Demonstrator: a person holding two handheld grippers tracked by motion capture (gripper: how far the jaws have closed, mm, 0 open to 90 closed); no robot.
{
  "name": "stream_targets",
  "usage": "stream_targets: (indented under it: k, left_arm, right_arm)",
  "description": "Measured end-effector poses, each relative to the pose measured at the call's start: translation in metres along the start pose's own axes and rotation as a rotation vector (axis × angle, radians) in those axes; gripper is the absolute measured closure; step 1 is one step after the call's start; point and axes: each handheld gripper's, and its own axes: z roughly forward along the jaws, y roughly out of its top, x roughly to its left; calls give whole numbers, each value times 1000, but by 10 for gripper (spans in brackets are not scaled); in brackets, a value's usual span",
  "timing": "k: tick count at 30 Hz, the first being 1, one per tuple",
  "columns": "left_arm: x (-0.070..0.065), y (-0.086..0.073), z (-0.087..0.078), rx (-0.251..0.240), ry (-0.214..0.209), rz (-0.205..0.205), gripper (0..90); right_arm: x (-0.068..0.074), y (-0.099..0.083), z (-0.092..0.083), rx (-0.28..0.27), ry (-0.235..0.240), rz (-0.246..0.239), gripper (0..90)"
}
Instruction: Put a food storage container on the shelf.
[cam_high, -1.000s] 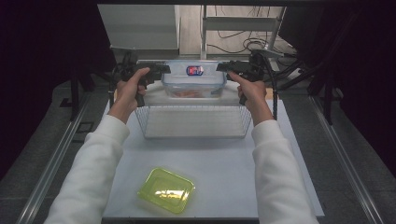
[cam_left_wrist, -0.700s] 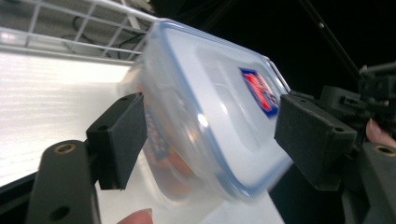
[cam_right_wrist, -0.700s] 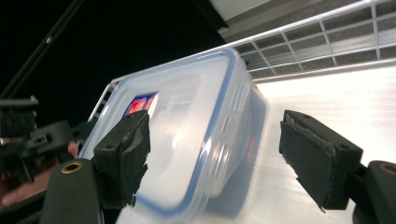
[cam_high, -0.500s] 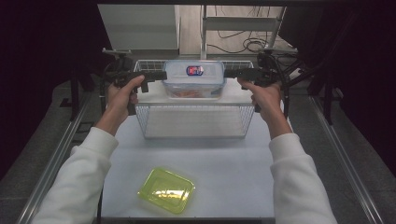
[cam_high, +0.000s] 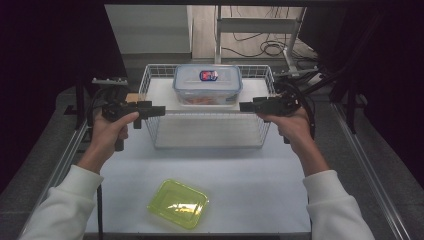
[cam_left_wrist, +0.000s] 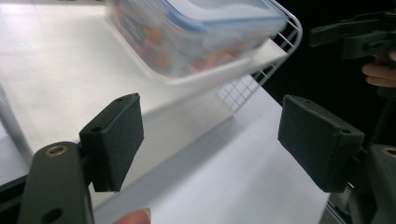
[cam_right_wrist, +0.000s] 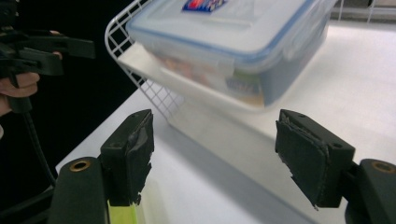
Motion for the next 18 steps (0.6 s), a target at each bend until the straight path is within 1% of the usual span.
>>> stream_targets:
  k: [4, 7, 9, 10, 11, 14, 15, 18]
  left_arm:
    - [-8, -16, -1, 29, 17, 44, 220]
    - [-11, -28, -1, 51, 18, 64, 220]
    - [-12, -36, 0, 73, 24, 76, 221]
    - [-12, -36, 0, 73, 24, 76, 223]
    - [-12, -43, 3, 100, 32, 80, 223]
    - [-9, -52, 8, 152, 57, 85, 223]
    - [-7, -55, 9, 163, 59, 81, 223]
    - [-5, -64, 10, 189, 75, 82, 222]
  right_arm:
    - [2, -15, -3, 12, -4, -16, 288]
    - [2, -29, -4, 27, -11, -27, 293]
    - [2, -38, -2, 49, -14, -32, 302]
    - [1, -42, 0, 65, -15, -35, 309]
    - [1, -46, 2, 81, -17, -36, 313]
    - [-1, -55, 7, 131, -27, -41, 321]
    - [-2, -57, 9, 148, -24, -38, 322]
    - [-1, -66, 15, 187, -24, -52, 322]
